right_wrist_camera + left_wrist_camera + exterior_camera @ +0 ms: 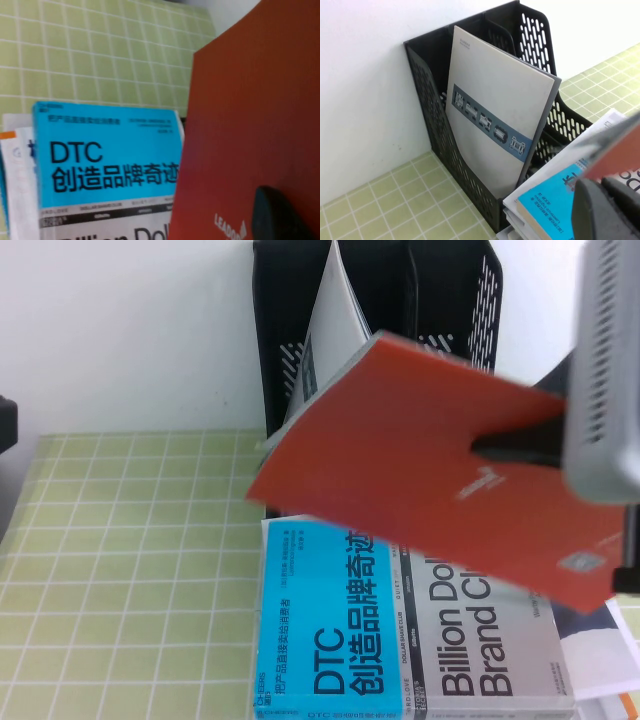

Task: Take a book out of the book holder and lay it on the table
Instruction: Place the picked book on the book

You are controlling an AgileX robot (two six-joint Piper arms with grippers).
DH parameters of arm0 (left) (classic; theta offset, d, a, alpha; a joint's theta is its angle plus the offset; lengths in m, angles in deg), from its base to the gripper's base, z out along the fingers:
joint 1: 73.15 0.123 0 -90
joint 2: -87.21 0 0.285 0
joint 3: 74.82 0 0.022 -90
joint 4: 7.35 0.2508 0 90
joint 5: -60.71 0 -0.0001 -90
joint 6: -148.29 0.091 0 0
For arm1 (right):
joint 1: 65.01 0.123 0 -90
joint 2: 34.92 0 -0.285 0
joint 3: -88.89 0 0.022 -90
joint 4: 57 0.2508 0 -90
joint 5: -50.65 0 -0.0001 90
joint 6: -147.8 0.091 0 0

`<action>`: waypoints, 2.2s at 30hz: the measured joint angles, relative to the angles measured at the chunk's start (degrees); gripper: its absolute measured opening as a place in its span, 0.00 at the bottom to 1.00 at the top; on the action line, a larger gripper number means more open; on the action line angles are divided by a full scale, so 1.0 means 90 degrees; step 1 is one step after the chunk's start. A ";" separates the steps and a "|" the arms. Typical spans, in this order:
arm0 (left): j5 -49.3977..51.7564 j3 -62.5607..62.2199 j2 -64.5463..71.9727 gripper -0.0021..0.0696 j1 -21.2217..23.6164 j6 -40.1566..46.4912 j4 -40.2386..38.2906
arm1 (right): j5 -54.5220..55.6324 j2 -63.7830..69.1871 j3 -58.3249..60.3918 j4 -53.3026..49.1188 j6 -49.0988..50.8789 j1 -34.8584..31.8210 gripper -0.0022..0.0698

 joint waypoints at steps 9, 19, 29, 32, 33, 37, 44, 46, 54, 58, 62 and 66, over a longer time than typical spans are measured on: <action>0.0014 0.0011 0.0000 0.03 0.0000 0.0000 -0.0013 | 0.0154 0.1093 0.0000 -0.2670 0.0888 0.0970 0.05; 0.0163 0.0011 0.0000 0.03 0.0000 0.0000 0.0000 | -0.0048 0.2049 0.0000 -0.3404 0.2697 0.2268 0.05; 0.0262 0.0011 0.0000 0.03 0.0000 0.0000 0.0052 | -0.0628 0.3008 0.0000 -0.2731 0.2890 0.2297 0.05; 0.0273 0.0011 0.0000 0.03 0.0000 0.0000 0.0052 | -0.0627 0.3055 0.0000 -0.2656 0.3129 0.2297 0.07; 0.0273 0.0011 0.0000 0.03 0.0000 0.0000 0.0052 | -0.0643 0.3055 0.0000 -0.2620 0.3176 0.2297 0.09; 0.0273 0.0011 0.0000 0.03 0.0000 0.0000 0.0052 | -0.0732 0.3065 0.0000 -0.2437 0.3245 0.2297 0.34; 0.0285 0.0011 0.0000 0.03 0.0000 0.0000 0.0067 | -0.0805 0.3136 0.0000 -0.3158 0.4256 0.2297 0.76; 0.0285 0.0011 0.0000 0.03 0.0000 0.0000 0.0067 | -0.0832 0.3145 0.0000 -0.3229 0.4374 0.2297 0.78; 0.0294 0.0011 0.0000 0.03 0.0000 0.0000 0.0067 | -0.0832 0.3108 0.0000 -0.1011 0.2809 0.2297 0.80; 0.0359 0.0011 0.0000 0.03 0.0000 0.0000 0.0067 | -0.0733 0.3050 0.0000 0.0158 0.2078 0.2297 0.80; 0.0428 0.0011 0.0000 0.03 0.0000 0.0000 0.0067 | -0.0689 0.2783 0.0000 0.1299 0.1270 0.2297 0.70; 0.0438 0.0011 -0.0015 0.03 0.0000 0.0104 -0.0225 | -0.0678 0.2545 0.0000 0.1198 0.1154 0.2297 0.32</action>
